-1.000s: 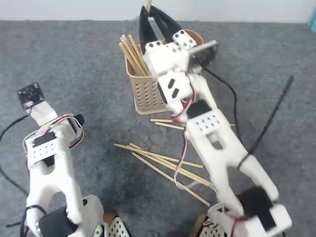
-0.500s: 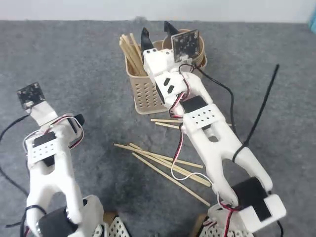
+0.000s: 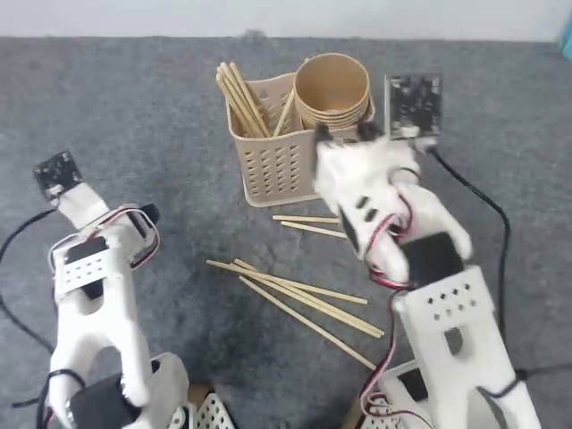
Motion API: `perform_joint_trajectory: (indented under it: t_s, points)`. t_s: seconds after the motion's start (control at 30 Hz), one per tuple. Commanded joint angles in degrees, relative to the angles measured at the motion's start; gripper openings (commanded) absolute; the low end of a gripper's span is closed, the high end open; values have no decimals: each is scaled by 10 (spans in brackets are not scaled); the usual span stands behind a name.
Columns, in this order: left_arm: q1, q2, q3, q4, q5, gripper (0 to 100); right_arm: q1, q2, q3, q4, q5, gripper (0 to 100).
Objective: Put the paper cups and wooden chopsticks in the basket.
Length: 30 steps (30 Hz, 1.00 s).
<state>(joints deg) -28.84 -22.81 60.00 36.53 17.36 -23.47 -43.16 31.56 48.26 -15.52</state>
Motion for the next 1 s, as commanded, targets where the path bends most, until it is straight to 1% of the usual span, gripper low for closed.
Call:
perform_joint_trajectory:
  t_s: [0.0,0.07,0.13,0.23,0.33,0.43,0.5,0.57,0.63,0.7,0.73,0.83,0.97]
  points:
    - [10,-2,-24,25,13,268,41,-37,16,102,-4,188]
    - [11,-2,-26,42,16,268,55,-38,39,165,-4,188]
    - [25,-1,-34,63,16,268,60,-37,81,204,2,189]
    - [54,-1,-53,123,18,268,61,-37,174,201,56,188]
    - [91,3,-89,196,57,268,62,-37,298,113,97,188]
    - [125,4,-126,266,96,268,62,-37,405,1,110,188]
    - [162,4,-149,313,113,268,60,-37,457,-70,111,188]
    - [197,4,-162,349,147,268,60,-38,479,-107,111,188]
    - [227,5,-164,347,176,268,59,-38,474,-94,111,188]
    - [251,5,-146,321,191,268,59,-38,469,-81,111,187]
    - [264,5,-131,302,193,268,59,-38,469,-79,113,187]
    - [295,5,-92,247,208,268,58,-38,469,-77,152,187]
    - [319,5,-76,232,211,268,58,-38,469,-77,166,187]
